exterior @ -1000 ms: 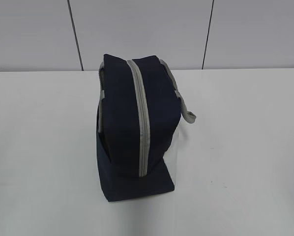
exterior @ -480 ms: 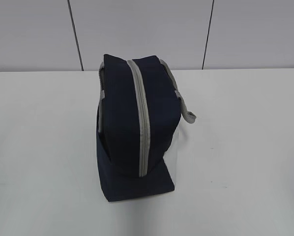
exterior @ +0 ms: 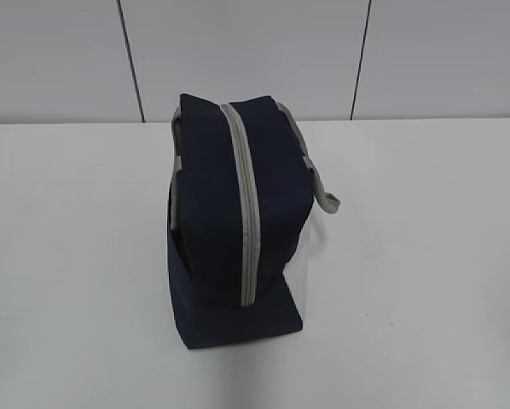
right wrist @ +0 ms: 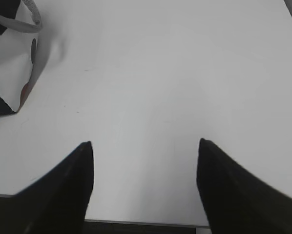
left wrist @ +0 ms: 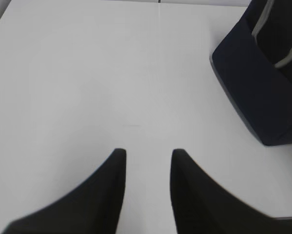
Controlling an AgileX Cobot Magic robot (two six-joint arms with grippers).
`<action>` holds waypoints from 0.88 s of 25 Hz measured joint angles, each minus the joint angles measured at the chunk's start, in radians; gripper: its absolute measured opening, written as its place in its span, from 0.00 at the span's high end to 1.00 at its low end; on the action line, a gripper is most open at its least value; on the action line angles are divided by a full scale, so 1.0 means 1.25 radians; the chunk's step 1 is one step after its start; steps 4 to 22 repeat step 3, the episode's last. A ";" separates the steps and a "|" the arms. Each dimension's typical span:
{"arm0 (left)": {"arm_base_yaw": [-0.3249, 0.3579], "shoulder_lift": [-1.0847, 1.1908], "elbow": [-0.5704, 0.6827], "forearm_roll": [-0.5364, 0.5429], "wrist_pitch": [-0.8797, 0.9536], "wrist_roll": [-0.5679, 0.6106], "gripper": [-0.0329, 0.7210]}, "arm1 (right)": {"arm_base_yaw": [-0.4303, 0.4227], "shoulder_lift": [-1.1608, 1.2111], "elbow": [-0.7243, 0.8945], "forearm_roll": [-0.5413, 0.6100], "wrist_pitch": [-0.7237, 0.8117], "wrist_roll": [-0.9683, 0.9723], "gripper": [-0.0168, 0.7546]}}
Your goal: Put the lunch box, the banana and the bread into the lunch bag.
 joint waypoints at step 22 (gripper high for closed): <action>0.000 -0.001 0.000 0.000 0.000 0.000 0.64 | 0.000 0.000 0.000 0.000 0.000 0.000 0.34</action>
